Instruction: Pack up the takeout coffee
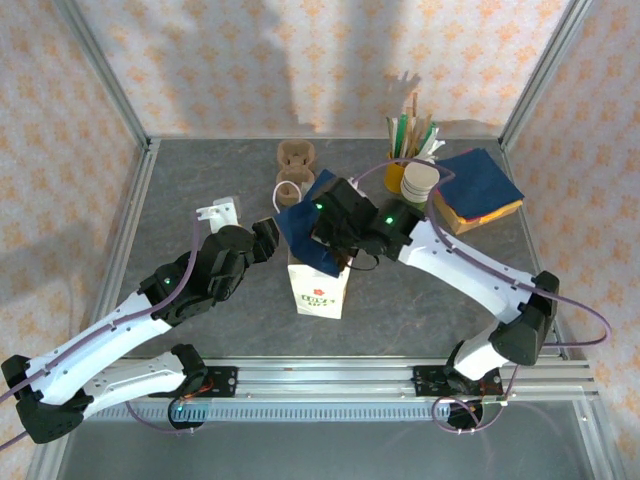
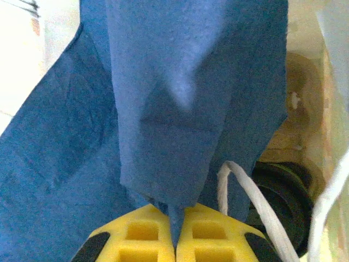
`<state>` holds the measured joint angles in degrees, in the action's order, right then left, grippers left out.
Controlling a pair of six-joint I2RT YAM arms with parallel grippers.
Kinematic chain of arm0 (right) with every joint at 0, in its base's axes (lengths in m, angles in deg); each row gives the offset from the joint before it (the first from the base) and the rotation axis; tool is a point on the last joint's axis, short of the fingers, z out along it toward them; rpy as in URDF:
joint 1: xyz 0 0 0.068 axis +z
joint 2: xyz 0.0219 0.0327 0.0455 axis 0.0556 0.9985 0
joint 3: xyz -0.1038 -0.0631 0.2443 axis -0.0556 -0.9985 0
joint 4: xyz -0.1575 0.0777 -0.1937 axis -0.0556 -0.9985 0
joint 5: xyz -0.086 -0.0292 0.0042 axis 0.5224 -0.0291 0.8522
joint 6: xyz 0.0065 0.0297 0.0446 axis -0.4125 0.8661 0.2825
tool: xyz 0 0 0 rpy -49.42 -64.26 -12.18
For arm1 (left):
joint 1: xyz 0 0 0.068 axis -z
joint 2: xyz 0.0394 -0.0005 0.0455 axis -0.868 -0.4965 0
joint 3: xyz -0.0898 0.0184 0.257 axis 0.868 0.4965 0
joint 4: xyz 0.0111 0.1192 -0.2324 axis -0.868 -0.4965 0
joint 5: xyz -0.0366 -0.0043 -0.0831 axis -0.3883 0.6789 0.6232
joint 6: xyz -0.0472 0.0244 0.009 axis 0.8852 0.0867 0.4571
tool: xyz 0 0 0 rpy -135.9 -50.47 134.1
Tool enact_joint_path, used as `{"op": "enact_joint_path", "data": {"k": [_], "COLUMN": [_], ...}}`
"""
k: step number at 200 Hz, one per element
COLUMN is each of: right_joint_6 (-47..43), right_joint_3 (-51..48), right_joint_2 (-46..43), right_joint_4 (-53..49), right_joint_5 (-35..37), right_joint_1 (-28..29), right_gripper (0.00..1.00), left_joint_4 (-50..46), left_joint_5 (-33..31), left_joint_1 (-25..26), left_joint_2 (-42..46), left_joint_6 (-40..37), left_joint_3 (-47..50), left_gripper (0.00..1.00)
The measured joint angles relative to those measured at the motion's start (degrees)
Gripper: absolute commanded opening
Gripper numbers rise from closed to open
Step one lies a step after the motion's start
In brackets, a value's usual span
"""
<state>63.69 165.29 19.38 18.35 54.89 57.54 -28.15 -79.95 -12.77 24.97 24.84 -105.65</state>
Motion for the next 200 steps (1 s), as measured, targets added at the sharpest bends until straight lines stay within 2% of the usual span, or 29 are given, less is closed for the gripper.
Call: {"op": "enact_joint_path", "data": {"k": [127,168,200], "right_joint_6": [-4.2,-5.6,-6.9], "right_joint_3": [4.5,5.9,7.8], "right_joint_2": [6.7,7.1,7.1], "right_joint_4": [-9.2,-9.8,-9.1], "right_joint_5": [1.2,1.1,1.0], "right_joint_1": [0.4,0.4,0.8], "right_gripper": [0.00,0.26,0.30], "left_joint_4": [0.8,1.0,1.1], "left_joint_5": [0.0,0.2,0.3], "left_joint_1": [0.0,0.0,0.0], "left_joint_2": [-0.2,-0.2,-0.2], "left_joint_6": [0.0,0.0,0.0], "left_joint_3": [0.0,0.0,0.0], "left_gripper": [0.71,0.71,0.71]}}
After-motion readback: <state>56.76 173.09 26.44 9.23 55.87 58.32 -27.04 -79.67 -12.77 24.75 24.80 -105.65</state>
